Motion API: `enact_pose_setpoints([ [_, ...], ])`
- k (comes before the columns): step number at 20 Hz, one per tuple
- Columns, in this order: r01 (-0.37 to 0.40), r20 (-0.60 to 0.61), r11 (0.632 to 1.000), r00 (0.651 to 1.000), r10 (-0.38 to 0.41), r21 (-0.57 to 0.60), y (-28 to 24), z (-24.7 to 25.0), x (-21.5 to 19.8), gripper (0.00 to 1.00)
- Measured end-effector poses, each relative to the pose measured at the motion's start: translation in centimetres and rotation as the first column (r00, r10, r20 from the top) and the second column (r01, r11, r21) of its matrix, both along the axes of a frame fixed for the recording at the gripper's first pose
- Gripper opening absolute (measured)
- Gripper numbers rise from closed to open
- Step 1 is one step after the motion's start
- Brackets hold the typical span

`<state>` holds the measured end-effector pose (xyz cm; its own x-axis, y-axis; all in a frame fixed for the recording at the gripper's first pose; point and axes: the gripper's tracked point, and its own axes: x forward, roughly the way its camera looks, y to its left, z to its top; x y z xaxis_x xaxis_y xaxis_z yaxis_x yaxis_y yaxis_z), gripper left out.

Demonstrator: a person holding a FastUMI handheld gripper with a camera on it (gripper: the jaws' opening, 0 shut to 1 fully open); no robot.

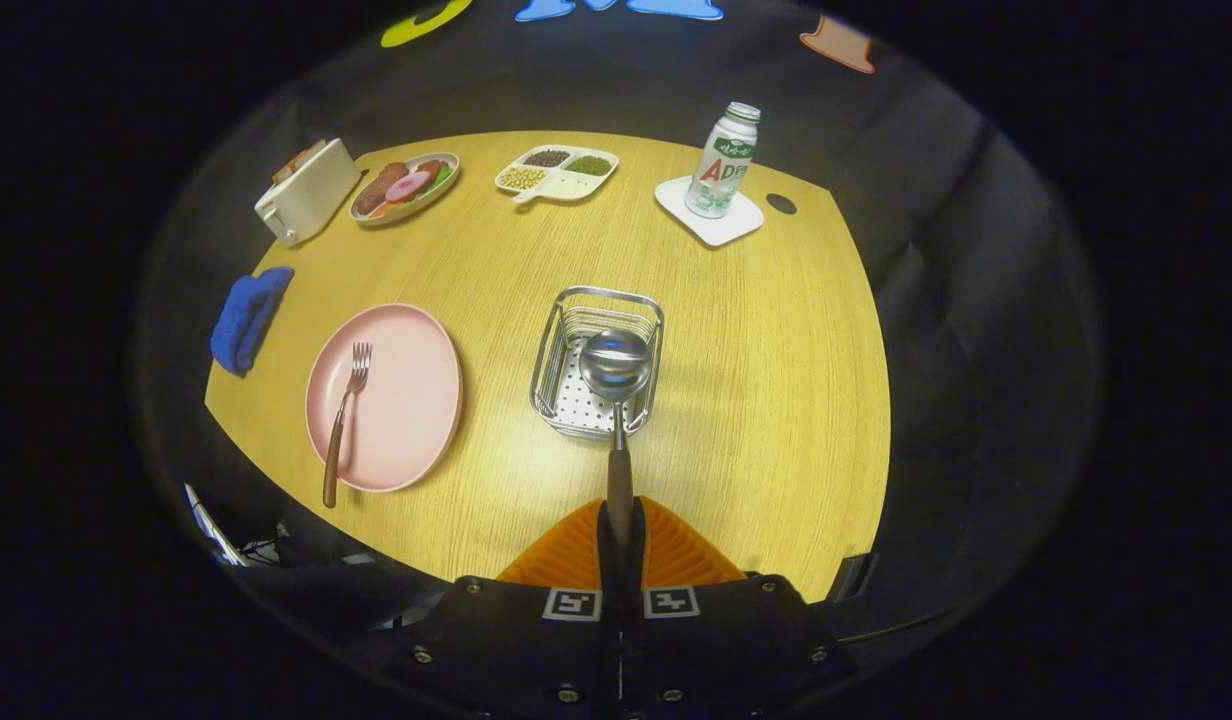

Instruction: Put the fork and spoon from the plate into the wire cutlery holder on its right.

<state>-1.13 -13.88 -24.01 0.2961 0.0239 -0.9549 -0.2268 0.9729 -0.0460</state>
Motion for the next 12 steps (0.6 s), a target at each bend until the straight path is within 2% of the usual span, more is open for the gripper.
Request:
enact_pose_setpoints([
  [5, -0.050, -0.062, 0.997, 0.997, 0.046, -0.060, -0.1, -0.8, 0.8, 0.02],
  [6, -0.053, -0.058, 0.997, 0.997, 0.049, -0.061, 0.1, -0.8, 0.9, 0.04],
  [12, -0.010, -0.026, 1.000, 1.000, 0.010, -0.013, 0.5, 0.0, 2.2, 0.12],
])
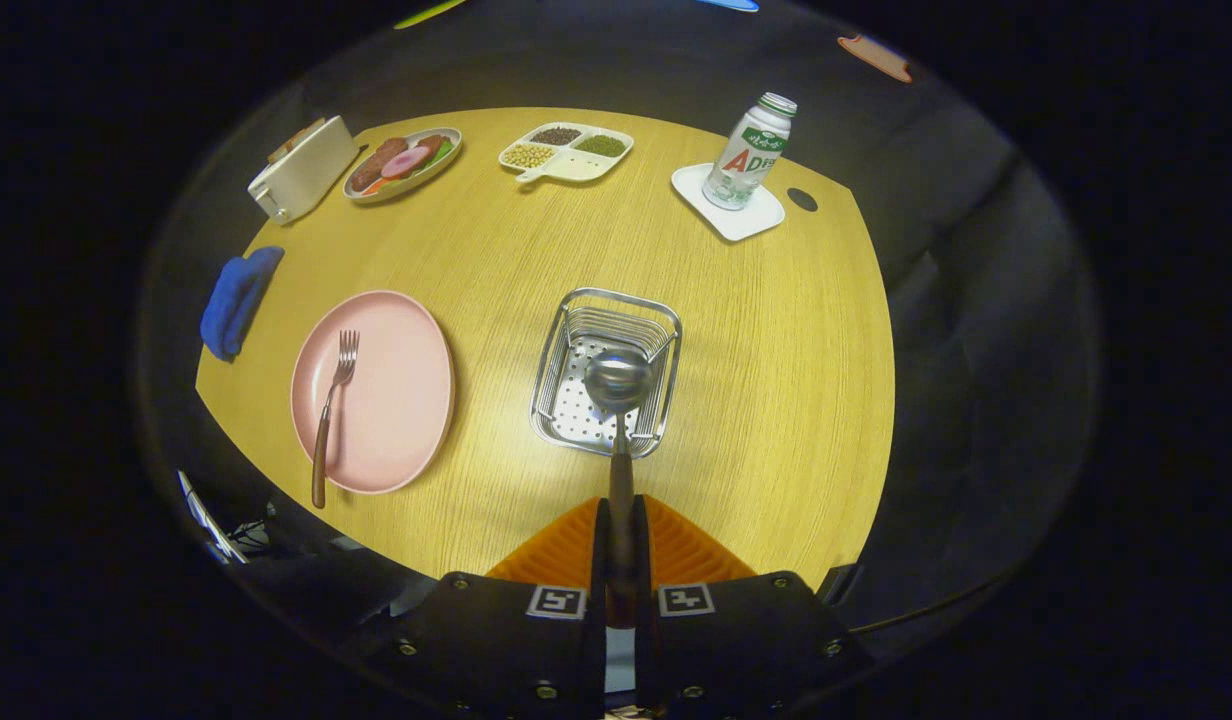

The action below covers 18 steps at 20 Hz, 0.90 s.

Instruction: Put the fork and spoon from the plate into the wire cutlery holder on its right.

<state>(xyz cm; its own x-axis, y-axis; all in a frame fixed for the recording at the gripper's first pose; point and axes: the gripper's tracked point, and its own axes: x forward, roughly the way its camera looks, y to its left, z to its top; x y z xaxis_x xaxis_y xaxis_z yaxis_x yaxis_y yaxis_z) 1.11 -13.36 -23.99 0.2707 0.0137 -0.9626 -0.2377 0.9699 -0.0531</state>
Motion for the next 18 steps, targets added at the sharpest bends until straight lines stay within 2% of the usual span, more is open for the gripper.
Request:
enact_pose_setpoints([
  [1, 0.008, -0.001, 1.000, 1.000, -0.008, 0.011, 0.0, 0.0, 0.0, 0.12],
  [2, 0.013, 0.001, 1.000, 1.000, -0.013, 0.012, -0.1, 0.1, 0.0, 0.17],
  [10, 0.030, 0.058, 0.999, 0.998, -0.032, 0.031, -0.3, 2.1, -0.7, 0.18],
  [18, 0.054, 0.102, 0.992, 0.993, -0.066, 0.114, 1.7, 3.6, -3.8, 0.18],
])
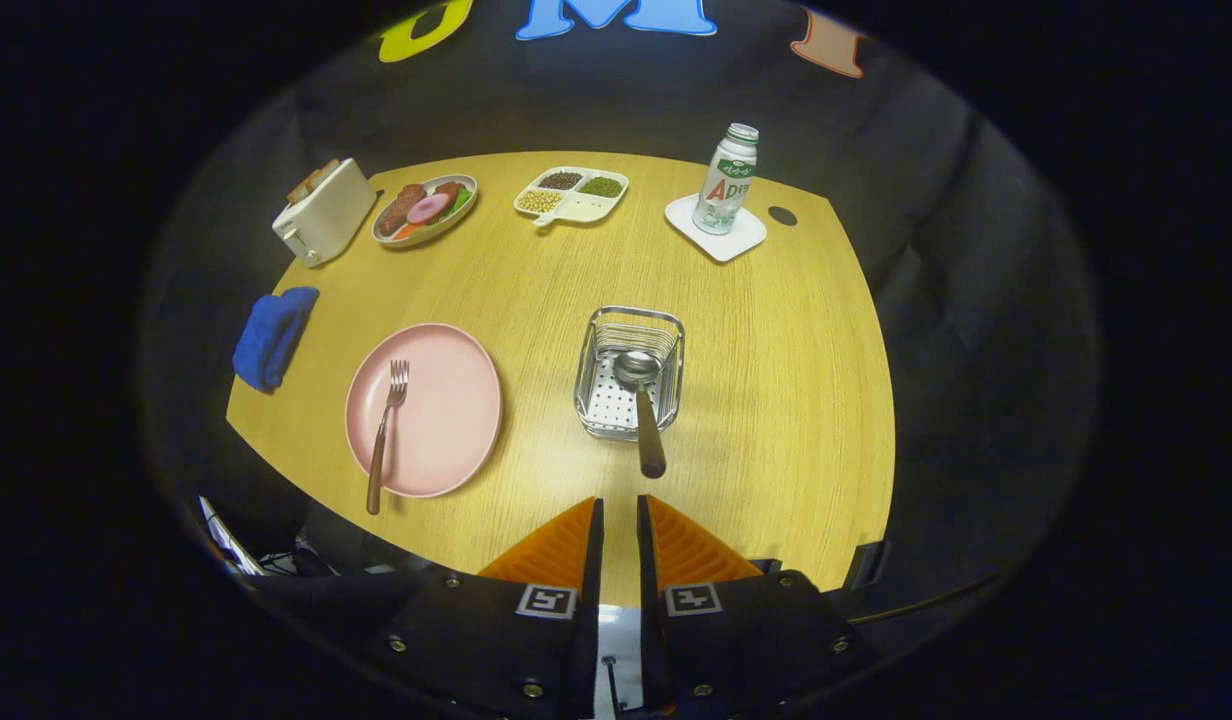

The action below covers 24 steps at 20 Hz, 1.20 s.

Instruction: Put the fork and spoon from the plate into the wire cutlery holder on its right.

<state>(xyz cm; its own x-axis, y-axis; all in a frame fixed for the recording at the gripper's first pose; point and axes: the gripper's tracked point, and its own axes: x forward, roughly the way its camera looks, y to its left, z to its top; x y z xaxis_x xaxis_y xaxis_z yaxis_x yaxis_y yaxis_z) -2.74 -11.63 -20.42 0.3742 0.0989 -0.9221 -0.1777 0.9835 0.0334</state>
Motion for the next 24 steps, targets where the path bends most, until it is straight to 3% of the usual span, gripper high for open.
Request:
enact_pose_setpoints([
  [5, 0.017, 0.100, 0.998, 0.995, -0.023, 0.063, 4.0, 0.4, -0.2, 0.18],
  [6, 0.009, 0.125, 0.998, 0.992, -0.017, 0.063, 5.1, 0.2, -0.1, 0.27],
  [7, 0.000, 0.141, 0.997, 0.990, -0.010, 0.073, 6.5, 0.0, 0.1, 0.29],
  [10, -0.031, 0.160, 0.994, 0.987, 0.014, 0.103, 10.6, -1.3, 0.3, 0.30],
  [16, -0.097, 0.138, 0.985, 0.987, 0.078, 0.139, 18.6, -4.5, -0.4, 0.30],
  [24, -0.146, 0.051, 0.972, 0.989, 0.139, 0.182, 24.0, -9.7, -1.6, 0.30],
])
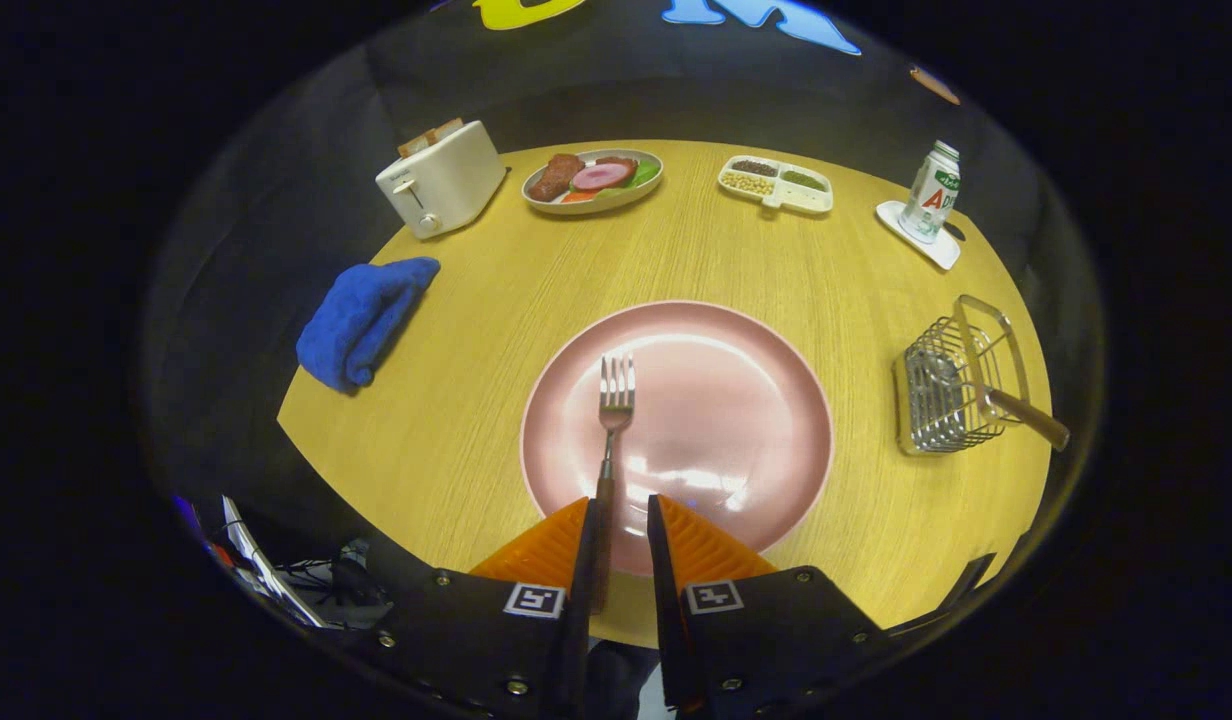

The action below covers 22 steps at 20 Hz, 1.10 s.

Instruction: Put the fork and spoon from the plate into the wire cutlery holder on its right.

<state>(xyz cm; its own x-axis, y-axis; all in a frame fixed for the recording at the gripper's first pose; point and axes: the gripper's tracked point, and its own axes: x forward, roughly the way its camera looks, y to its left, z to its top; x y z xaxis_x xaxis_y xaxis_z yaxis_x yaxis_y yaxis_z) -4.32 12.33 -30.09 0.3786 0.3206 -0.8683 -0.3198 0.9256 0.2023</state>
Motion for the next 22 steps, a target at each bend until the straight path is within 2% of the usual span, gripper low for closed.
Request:
enact_pose_setpoints([
  [5, -0.010, -0.042, 1.000, 0.999, 0.009, -0.024, 1.1, -2.2, -0.6, 0.30],
  [11, 0.021, -0.059, 0.999, 0.998, -0.024, -0.036, 0.7, -3.4, -0.1, 0.30],
  [12, 0.031, -0.064, 0.999, 0.997, -0.033, -0.030, 0.7, -3.8, -0.1, 0.12],
  [15, 0.041, -0.082, 0.999, 0.996, -0.043, -0.023, 0.9, -4.2, -0.1, 0.13],
  [16, 0.033, -0.088, 0.999, 0.995, -0.035, -0.018, 0.9, -3.9, -0.4, 0.05],
  [22, 0.028, -0.067, 0.999, 0.997, -0.026, 0.025, 1.1, -3.7, -0.4, 0.05],
])
